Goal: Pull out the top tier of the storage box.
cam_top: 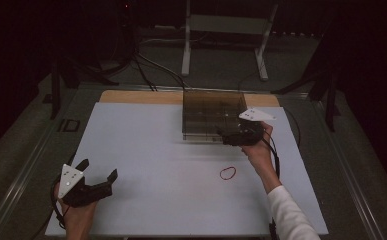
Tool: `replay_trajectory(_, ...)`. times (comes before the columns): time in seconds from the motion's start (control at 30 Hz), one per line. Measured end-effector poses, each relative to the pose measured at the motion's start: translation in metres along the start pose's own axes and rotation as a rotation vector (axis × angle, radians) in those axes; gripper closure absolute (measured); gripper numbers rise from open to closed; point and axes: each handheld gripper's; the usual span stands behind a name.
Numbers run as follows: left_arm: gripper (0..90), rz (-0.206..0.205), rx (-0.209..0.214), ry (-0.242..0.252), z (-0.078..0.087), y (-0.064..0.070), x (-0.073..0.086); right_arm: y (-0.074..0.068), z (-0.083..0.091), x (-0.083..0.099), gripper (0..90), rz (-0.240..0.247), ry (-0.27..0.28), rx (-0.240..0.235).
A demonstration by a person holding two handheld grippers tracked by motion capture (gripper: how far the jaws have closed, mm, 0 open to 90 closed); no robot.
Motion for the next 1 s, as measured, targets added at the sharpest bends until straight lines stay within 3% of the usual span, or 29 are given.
replay_trajectory(0.4,1.1,0.003,-0.002,-0.003,-0.001,-0.001,0.000,-0.002,0.007,0.007,3.9,-0.038,0.052,-0.006)
replay_trajectory(0.6,1.1,0.002,0.000,-0.003,-0.001,0.000,0.000,-0.003,0.012,0.010,3.9,-0.026,0.060,-0.006)
replay_trajectory(1.0,1.1,0.000,0.000,-0.003,-0.001,0.000,0.000,-0.005,0.022,0.016,3.9,-0.059,0.062,-0.031)
Point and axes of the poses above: each handheld gripper's, and its own axes: z roughly backward along the jaws, x roughly out of its underside, y roughly to its right, and after that the axes turned 10 degrees about z, right-handed
